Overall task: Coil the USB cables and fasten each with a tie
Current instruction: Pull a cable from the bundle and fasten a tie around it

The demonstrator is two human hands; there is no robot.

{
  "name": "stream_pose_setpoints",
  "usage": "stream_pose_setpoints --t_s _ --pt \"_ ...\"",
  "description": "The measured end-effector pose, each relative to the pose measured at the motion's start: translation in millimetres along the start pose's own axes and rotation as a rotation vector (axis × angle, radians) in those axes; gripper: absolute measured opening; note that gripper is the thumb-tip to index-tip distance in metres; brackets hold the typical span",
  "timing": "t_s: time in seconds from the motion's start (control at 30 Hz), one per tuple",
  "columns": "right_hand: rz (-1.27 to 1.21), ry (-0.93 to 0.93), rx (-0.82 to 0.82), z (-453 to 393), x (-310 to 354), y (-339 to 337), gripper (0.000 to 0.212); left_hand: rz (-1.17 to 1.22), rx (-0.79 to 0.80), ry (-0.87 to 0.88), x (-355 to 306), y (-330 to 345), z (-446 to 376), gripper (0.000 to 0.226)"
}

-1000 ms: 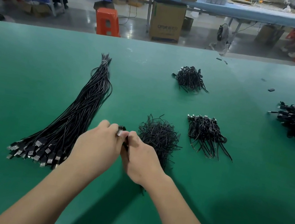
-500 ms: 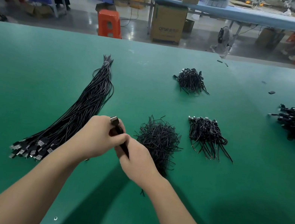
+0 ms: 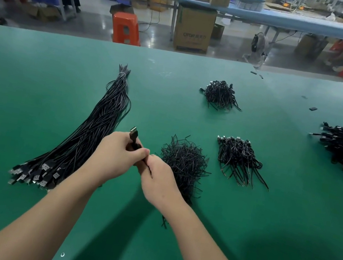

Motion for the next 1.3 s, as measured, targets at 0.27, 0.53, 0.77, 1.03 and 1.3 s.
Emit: stream_pose_setpoints --t_s 0.27,0.53,0.77,1.03,1.3 --pt "0.036 0.026 -0.068 -3 -14 -15 0.030 0.348 0.147 -0.045 4 22 -10 0.016" --pt "-0.009 0.227 -0.197 -7 -56 -59 0.038 0.016 0.059 -0.140 75 53 -50 0.011" --pt "-0.046 0.296 -0.169 -3 -73 -62 0.039 -0.164 0.027 -0.130 114 96 -68 0.018" --pt "0.029 0.301 -0.099 -3 -81 -57 0.038 -0.178 0.025 -0.111 113 104 -85 0.003" --pt "0.044 0.275 -0.066 -5 -78 -52 0.038 -0.253 0.104 -0.079 113 98 -88 0.021"
Point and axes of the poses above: each hand's wrist, its own z-axis away from the middle knuckle, its own y-axis out of the palm, x = y × z, the point moved 6 cm from there along -z, towards the middle knuckle, and after that the axes turned 12 degrees about z, right-handed, at the moved point
